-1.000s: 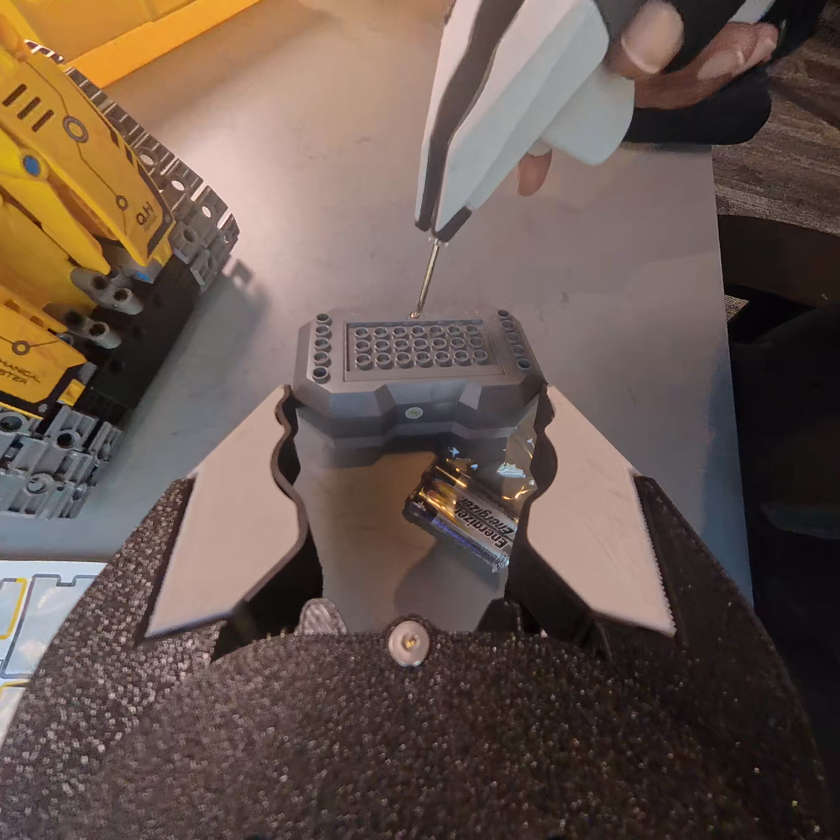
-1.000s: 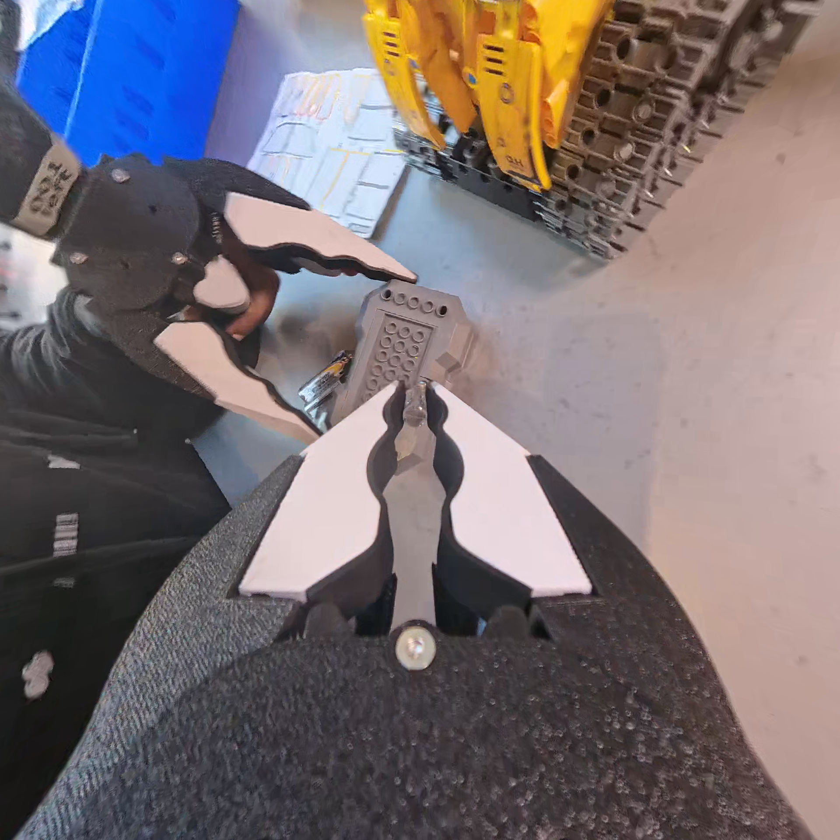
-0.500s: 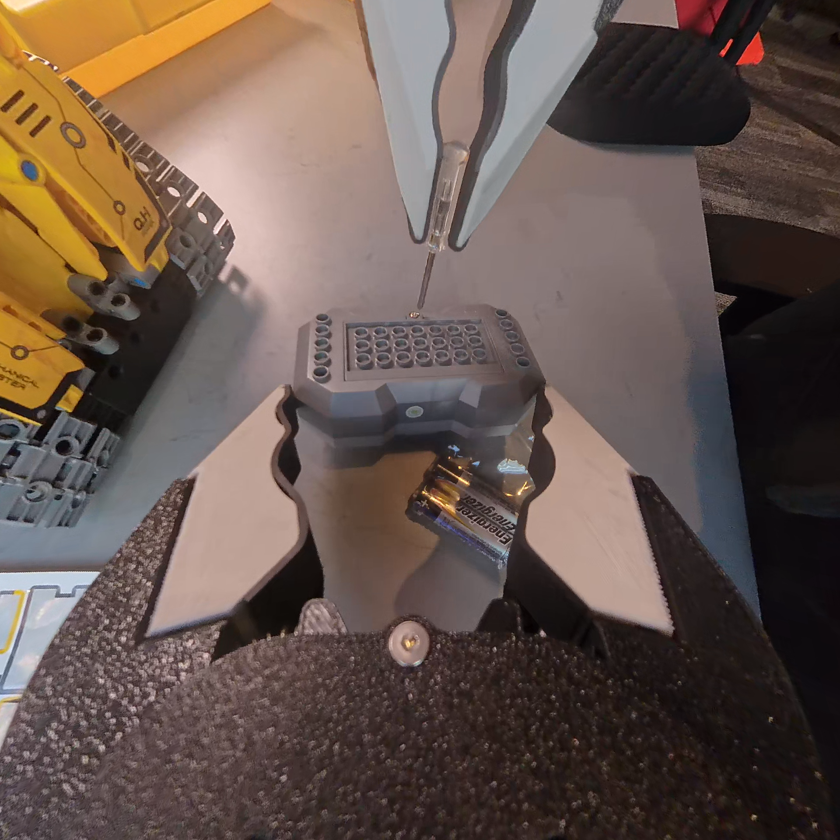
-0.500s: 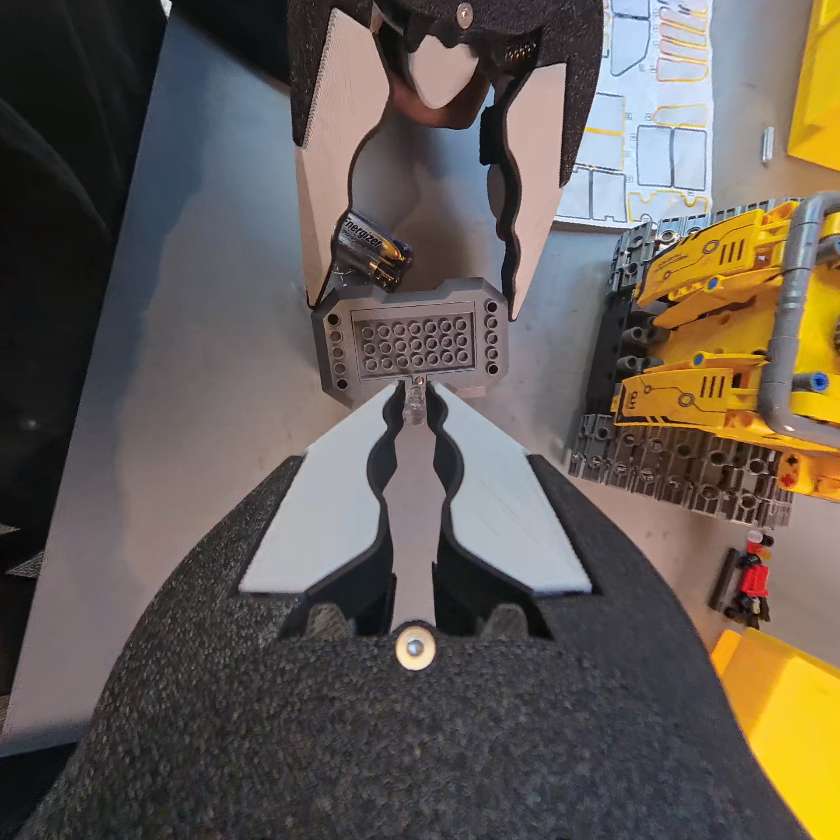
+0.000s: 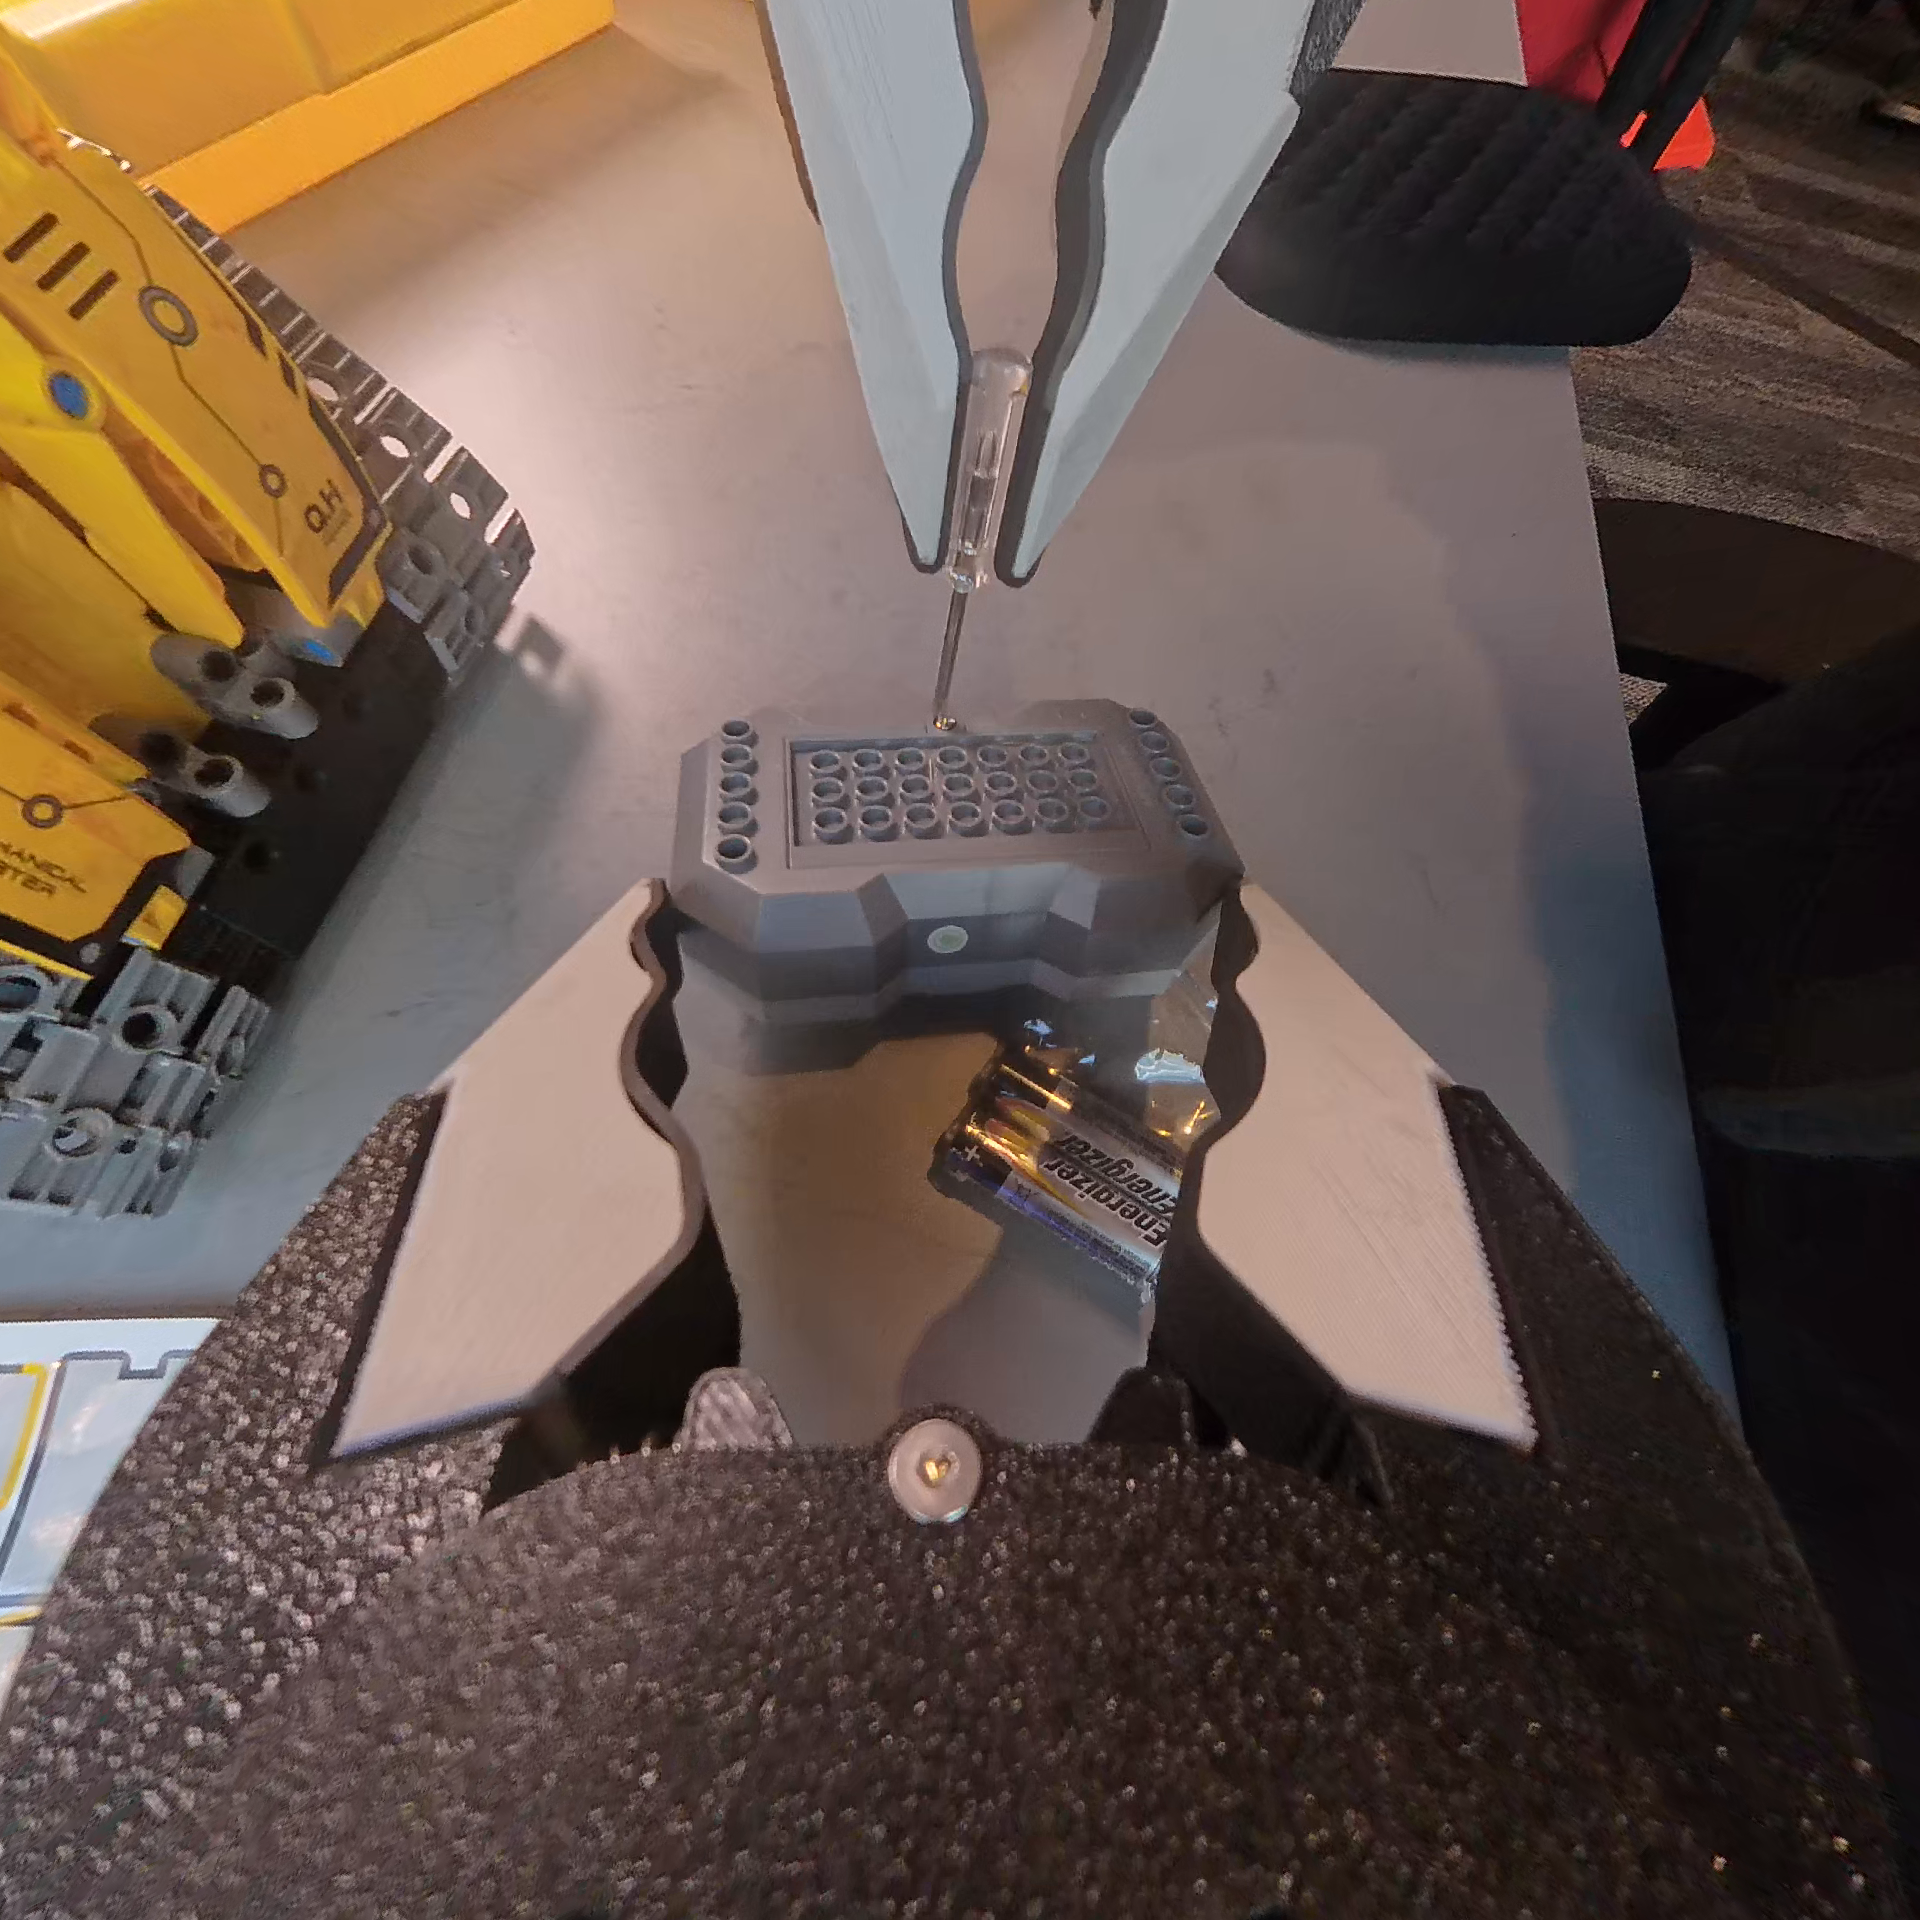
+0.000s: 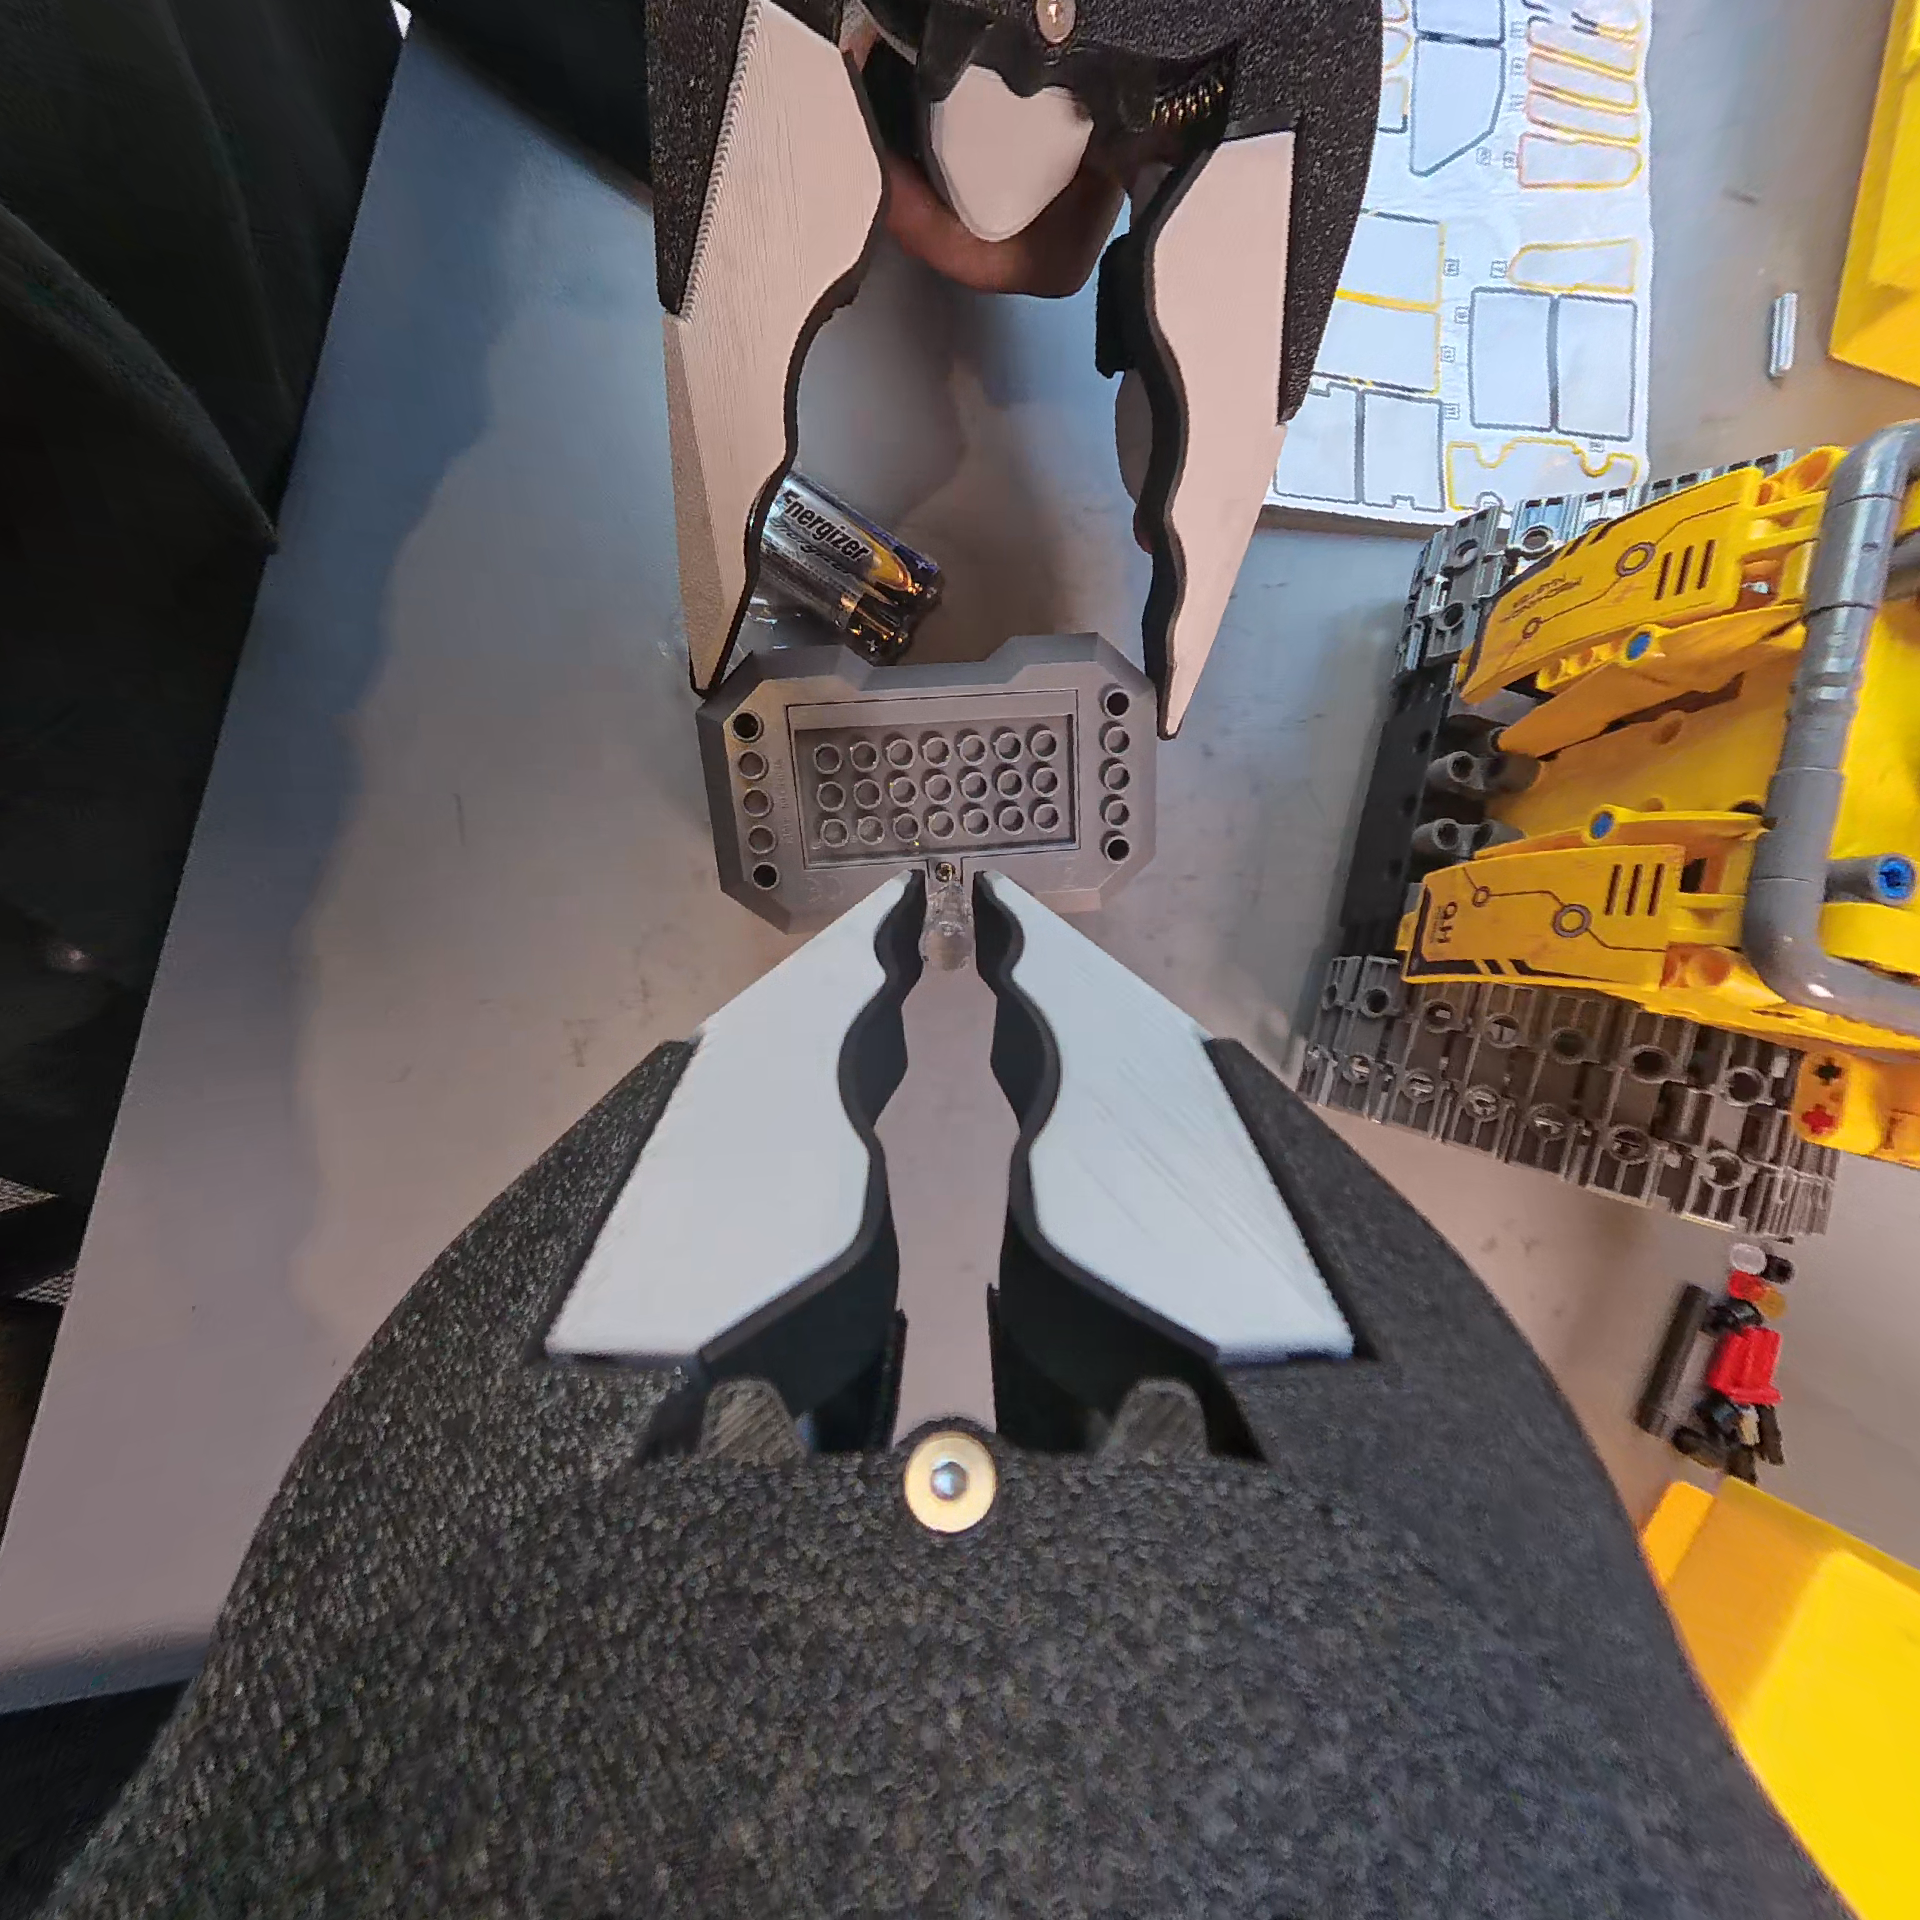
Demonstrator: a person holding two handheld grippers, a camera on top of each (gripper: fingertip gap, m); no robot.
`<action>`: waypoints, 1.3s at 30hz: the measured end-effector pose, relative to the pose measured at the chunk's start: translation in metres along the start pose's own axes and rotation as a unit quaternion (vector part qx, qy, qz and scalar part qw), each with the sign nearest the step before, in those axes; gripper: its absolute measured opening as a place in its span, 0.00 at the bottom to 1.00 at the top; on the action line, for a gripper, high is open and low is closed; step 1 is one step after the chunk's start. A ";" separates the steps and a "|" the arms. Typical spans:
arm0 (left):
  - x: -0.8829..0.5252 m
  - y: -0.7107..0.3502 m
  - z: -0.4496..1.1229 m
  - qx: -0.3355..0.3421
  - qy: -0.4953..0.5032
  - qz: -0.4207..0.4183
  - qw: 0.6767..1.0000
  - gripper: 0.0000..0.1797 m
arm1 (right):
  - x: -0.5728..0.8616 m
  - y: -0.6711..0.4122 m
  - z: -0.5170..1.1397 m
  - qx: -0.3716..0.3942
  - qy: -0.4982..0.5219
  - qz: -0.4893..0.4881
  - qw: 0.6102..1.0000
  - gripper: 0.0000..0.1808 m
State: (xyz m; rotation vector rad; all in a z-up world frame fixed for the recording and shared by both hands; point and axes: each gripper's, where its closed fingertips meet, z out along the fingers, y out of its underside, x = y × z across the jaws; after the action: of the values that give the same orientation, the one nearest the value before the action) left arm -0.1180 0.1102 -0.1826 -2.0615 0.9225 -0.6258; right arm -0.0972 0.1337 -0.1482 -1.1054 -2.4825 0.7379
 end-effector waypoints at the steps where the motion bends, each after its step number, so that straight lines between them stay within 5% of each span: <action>1: 0.000 0.000 0.000 0.000 0.000 0.000 1.000 0.57 | 0.000 -0.001 0.000 0.001 -0.002 -0.001 1.000 0.05; 15: 0.001 0.000 -0.001 0.003 0.007 0.000 1.000 0.56 | -0.001 -0.001 0.002 -0.005 -0.051 -0.041 0.998 0.05; 23: 0.000 0.001 -0.001 -0.003 -0.006 -0.008 1.000 0.56 | 0.003 0.002 0.002 0.054 0.021 0.173 0.983 0.05; 28: -0.001 0.001 0.000 -0.017 -0.027 -0.024 0.999 0.57 | 0.006 0.002 0.001 0.096 0.153 0.357 0.917 0.05; 34: 0.003 0.005 -0.003 -0.040 -0.051 -0.039 0.997 0.56 | 0.009 0.001 0.000 0.158 0.244 0.450 0.845 0.04; 39: 0.017 0.006 -0.012 -0.029 -0.002 -0.069 0.997 0.59 | 0.008 -0.002 0.001 0.143 0.248 0.425 0.859 0.04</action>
State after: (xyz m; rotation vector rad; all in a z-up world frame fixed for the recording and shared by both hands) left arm -0.1180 0.0891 -0.1786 -2.1908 0.8089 -0.6742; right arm -0.1044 0.1380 -0.1473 -1.9739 -1.3411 0.8470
